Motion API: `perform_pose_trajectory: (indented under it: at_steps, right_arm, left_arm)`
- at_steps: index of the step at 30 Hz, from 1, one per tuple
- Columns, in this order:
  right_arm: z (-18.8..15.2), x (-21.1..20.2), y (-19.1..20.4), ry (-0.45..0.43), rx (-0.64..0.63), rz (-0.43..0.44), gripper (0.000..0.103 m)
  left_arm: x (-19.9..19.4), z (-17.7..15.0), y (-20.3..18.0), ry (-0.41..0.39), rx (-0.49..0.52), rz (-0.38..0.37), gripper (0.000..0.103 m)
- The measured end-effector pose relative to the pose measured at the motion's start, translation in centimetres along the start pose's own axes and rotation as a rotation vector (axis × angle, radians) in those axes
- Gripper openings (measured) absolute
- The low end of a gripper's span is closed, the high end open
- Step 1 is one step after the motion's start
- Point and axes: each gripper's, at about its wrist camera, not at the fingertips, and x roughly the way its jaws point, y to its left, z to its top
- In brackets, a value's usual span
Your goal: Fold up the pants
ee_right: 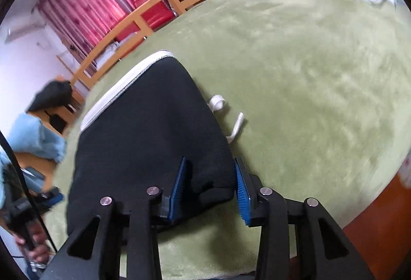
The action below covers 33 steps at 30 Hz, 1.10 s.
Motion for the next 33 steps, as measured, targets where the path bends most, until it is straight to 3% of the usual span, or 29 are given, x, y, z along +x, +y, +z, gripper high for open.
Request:
perform_pose_trajectory:
  at_steps: [4,6,8,11,14,16,18,20,22,23,24,25,28,30,33]
  right_arm:
    - [2.6,-1.9,0.0,-0.091,0.005,0.01,0.064]
    - [4.6,-0.9,0.5,-0.071,-0.021,0.031,0.072]
    - [5.8,1.1,1.3,0.009,-0.076,0.049,0.071]
    - [6.8,5.1,1.7,0.199,-0.15,0.042,0.053]
    - [7.0,6.7,1.5,0.245,-0.138,0.118,0.053]
    - [7.7,7.6,1.8,0.253,-0.144,0.096,0.065]
    - [7.9,9.1,2.6,0.292,-0.194,0.067,0.087]
    - [7.9,10.5,2.4,0.33,-0.187,0.061,0.091]
    - [7.7,11.0,2.4,0.357,-0.147,0.086,0.091]
    - [7.5,11.0,2.7,0.35,-0.141,0.083,0.088]
    - [7.2,10.9,2.9,0.346,-0.137,0.091,0.071]
    - [6.9,10.8,3.3,0.348,-0.121,0.116,0.07]
    - [5.9,8.5,4.6,0.253,-0.187,0.054,0.05]
    - [5.9,6.8,5.3,0.201,-0.161,0.063,0.032]
    - [6.1,5.5,7.3,0.171,-0.122,0.104,0.028]
  left_arm:
    - [0.9,0.6,0.2,0.002,-0.011,-0.036,0.063]
    - [2.6,1.1,0.4,0.032,-0.039,-0.062,0.063]
    - [4.1,1.4,0.4,0.068,-0.045,-0.051,0.063]
    - [5.5,1.4,0.3,0.085,-0.043,-0.087,0.063]
    - [6.5,1.6,0.2,0.086,-0.049,-0.092,0.065]
    - [7.2,1.6,0.3,0.099,-0.077,-0.096,0.067]
    - [7.7,1.9,0.4,0.101,-0.115,-0.109,0.067]
    - [8.0,2.1,0.5,0.1,-0.13,-0.12,0.065]
    - [7.8,2.1,0.4,0.089,-0.125,-0.125,0.044]
    - [7.4,2.2,0.3,0.077,-0.116,-0.126,0.039]
    - [6.9,2.2,0.2,0.06,-0.104,-0.127,0.027]
    - [6.6,2.4,0.3,0.054,-0.102,-0.133,0.023]
    - [4.7,3.7,1.2,0.048,-0.139,-0.22,0.019]
    - [3.6,4.6,1.9,0.036,-0.146,-0.249,0.017]
    - [0.9,5.9,3.0,-0.026,-0.12,-0.221,0.017]
